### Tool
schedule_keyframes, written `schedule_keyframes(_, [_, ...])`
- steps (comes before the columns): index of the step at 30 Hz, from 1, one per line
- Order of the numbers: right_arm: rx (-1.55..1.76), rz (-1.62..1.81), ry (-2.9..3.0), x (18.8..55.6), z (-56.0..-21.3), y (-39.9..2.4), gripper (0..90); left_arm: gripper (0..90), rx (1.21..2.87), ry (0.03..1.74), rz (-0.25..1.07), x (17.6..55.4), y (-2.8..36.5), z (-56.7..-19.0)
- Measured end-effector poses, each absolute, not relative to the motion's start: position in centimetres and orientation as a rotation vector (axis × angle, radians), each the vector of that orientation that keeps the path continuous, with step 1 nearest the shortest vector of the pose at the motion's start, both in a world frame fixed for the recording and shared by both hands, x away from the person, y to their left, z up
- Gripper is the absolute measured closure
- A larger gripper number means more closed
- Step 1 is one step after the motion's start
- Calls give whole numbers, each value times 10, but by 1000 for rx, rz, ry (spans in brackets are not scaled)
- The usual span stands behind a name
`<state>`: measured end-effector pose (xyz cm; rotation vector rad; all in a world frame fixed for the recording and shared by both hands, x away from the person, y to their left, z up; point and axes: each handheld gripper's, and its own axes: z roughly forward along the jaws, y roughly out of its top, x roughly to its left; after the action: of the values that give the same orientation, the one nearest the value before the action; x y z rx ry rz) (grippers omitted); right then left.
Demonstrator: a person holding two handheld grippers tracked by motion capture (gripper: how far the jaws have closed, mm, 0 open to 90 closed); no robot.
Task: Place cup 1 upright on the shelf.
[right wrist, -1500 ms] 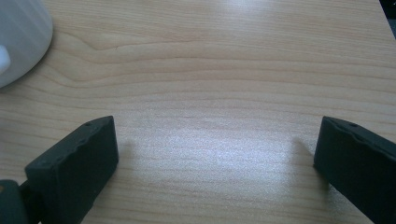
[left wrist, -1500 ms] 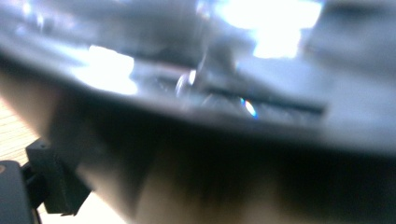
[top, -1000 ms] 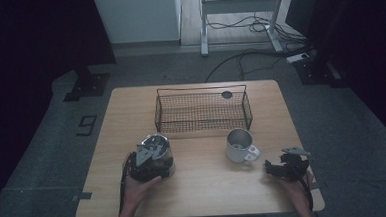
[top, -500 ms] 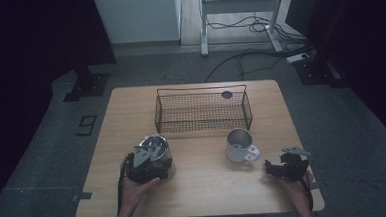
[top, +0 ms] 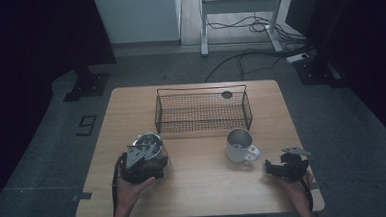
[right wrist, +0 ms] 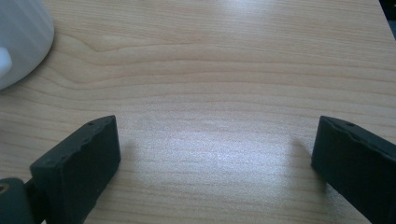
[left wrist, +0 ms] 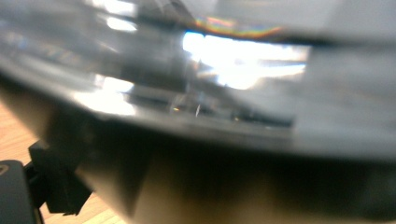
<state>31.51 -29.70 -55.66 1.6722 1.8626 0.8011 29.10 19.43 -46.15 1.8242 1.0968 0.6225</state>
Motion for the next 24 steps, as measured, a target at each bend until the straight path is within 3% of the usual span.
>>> schedule_keyframes(24, [1672, 803, 1854, 315, -556, -297, 32, 40, 1750, 1158, 621, 307, 208, -427])
